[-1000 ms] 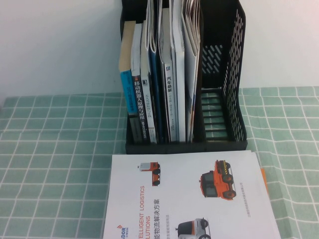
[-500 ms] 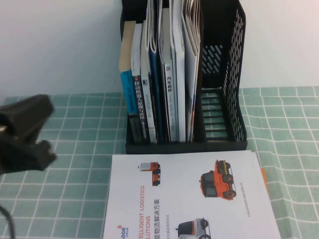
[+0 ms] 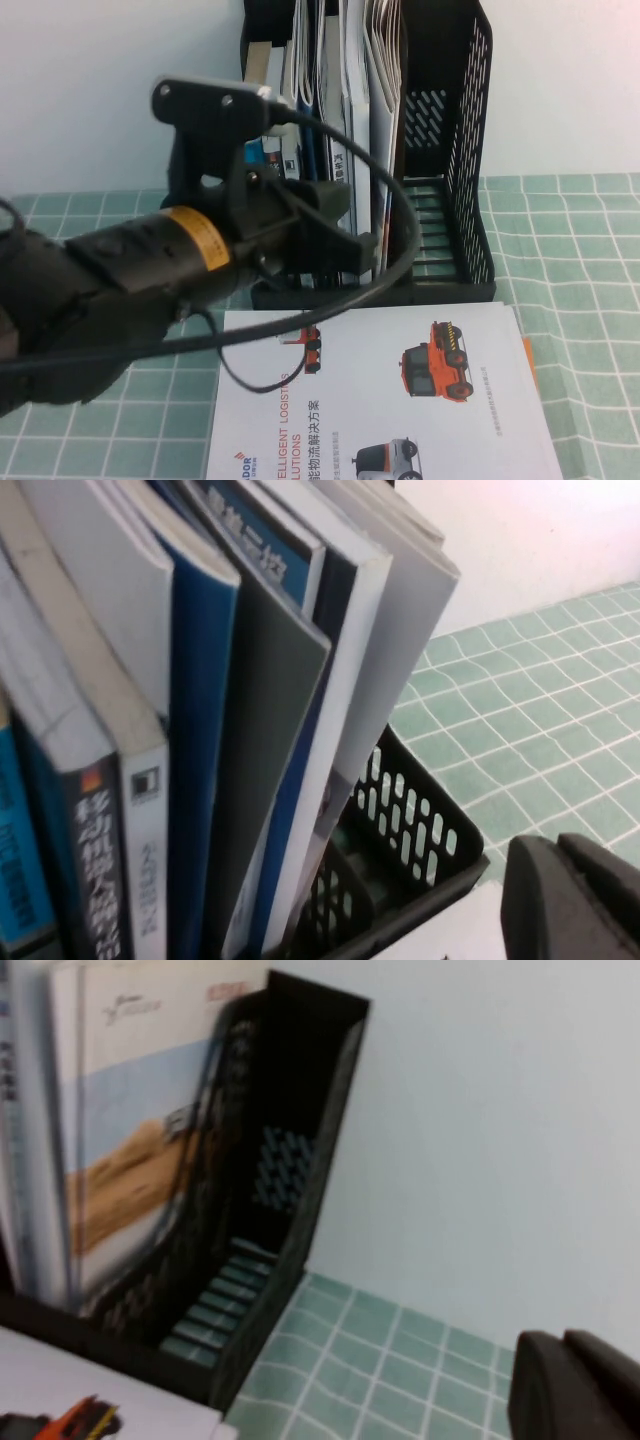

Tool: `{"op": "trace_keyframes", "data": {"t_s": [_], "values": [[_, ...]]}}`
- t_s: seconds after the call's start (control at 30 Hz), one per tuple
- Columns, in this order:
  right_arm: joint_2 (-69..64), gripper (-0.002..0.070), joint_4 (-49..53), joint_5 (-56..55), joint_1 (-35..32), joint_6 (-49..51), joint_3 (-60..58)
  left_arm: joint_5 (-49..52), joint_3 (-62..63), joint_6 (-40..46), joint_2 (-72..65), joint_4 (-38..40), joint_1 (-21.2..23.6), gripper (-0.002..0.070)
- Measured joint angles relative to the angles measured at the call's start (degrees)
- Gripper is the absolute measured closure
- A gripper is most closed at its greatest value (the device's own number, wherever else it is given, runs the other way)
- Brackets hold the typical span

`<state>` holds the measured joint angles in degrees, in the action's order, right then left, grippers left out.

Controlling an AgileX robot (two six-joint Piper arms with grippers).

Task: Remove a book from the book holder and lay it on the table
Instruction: Hold the bookshelf

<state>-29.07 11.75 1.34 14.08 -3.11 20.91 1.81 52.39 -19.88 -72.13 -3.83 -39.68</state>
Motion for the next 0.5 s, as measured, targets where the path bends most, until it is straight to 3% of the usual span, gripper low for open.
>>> {"op": "trace_keyframes", "data": {"t_s": [0.33, 0.5], "values": [[-10.2, 0.0678, 2.5, -2.1, 12.1, 0.0, 0.0, 6.1, 14.5, -2.1, -9.8, 0.3, -0.1, 0.0678], [-16.8, 0.0678, 3.4, -13.8, 12.8, 0.0, 0.0, 12.1, 21.0, -1.8, -13.5, -1.0, -0.1, 0.0678]]}}
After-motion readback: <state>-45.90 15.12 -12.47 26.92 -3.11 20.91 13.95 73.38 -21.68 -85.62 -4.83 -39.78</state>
